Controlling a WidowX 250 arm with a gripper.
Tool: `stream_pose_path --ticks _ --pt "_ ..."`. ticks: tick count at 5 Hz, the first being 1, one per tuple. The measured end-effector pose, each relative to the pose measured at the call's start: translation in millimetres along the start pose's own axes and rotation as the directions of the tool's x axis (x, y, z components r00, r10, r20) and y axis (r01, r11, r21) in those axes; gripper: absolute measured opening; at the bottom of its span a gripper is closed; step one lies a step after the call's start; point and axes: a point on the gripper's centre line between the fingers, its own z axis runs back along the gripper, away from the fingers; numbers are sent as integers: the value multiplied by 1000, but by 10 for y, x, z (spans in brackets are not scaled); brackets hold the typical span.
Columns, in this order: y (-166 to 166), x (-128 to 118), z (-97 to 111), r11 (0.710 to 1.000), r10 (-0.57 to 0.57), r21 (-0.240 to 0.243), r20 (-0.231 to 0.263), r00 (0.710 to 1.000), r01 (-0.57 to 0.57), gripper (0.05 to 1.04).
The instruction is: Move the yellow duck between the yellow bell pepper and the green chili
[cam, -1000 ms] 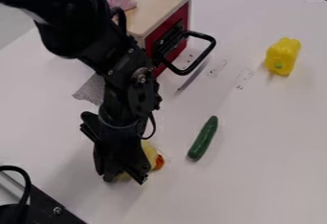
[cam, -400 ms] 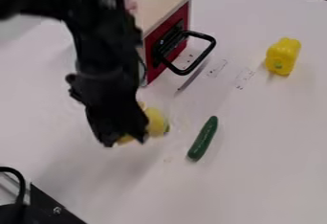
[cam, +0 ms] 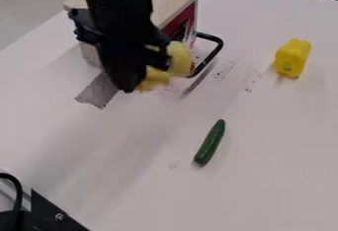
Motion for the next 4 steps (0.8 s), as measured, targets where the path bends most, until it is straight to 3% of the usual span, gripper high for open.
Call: stream_pose_path --ticks 1,2,4 --pt "-259 307 -124 1000 19 -1 -15 1000 -19 53" --pt "-472 504 -382 999 10 40 -44 999 -8 53" --pt "-557 655 -958 992 43 126 -82 996 -32 53"
